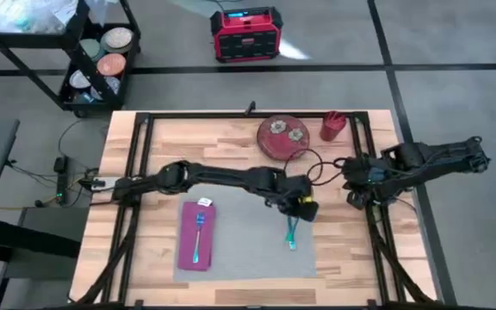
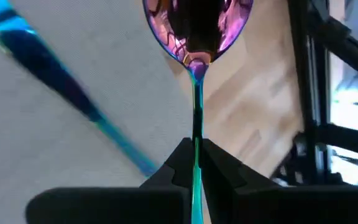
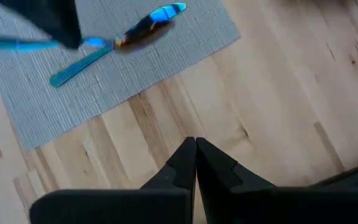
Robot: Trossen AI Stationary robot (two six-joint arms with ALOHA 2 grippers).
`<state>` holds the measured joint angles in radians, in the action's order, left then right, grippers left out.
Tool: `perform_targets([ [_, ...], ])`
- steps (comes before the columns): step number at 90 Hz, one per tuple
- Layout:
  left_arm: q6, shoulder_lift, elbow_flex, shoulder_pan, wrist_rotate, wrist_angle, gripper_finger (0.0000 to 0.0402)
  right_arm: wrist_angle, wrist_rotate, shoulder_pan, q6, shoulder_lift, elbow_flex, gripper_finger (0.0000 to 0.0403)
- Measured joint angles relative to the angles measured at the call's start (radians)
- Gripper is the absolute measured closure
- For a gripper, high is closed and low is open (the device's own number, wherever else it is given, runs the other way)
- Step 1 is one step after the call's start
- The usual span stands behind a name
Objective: Set table place
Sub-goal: Put the blue spoon on the gray placemat to the right of the blue table knife
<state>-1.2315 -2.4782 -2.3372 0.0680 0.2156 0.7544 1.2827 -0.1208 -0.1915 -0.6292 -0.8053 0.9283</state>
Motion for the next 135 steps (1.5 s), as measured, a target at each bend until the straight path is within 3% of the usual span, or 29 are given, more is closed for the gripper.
perform_targets([
  [6,-0.047,-0.001,0.002,0.002,-0.015,0.001,0.0401,0.0,-0.003,-0.009,-0.002,0.0,0.0,0.0403],
  [22,-0.155,-0.013,0.003,-0.009,-0.172,-0.118,0.0402,-0.004,-0.02,-0.017,-0.019,0.0,0.0,0.0403],
  [30,-0.204,-0.007,0.002,-0.008,-0.265,-0.077,0.0402,-0.006,-0.02,-0.016,-0.03,0.0,0.0,0.0403],
  [43,-0.269,-0.011,0.003,0.017,-0.277,-0.027,0.0402,-0.017,-0.012,-0.025,-0.02,0.0,0.0,0.0403],
  [63,-0.456,-0.02,0.002,0.069,-0.385,-0.025,0.0402,-0.019,-0.008,-0.07,0.064,0.001,0.0,0.0403],
  [76,-0.559,-0.056,0.002,0.106,-0.39,0.058,0.0402,-0.033,-0.005,-0.106,0.115,0.003,0.0,0.0403],
  [83,-0.565,-0.078,0.005,0.12,-0.339,0.104,0.0402,-0.049,-0.005,-0.127,0.153,0.004,0.0,0.0403],
  [101,-0.592,-0.098,0.001,0.123,-0.331,0.03,0.0401,-0.061,-0.006,-0.158,0.185,0.004,0.0,0.0403],
  [121,-0.53,-0.071,-0.017,0.092,-0.311,0.024,0.0401,-0.069,-0.006,-0.178,0.18,0.008,0.0,0.0403],
  [135,-0.465,-0.078,-0.016,0.062,-0.242,0.053,0.0401,-0.072,-0.006,-0.178,0.167,0.009,0.0,0.0403],
])
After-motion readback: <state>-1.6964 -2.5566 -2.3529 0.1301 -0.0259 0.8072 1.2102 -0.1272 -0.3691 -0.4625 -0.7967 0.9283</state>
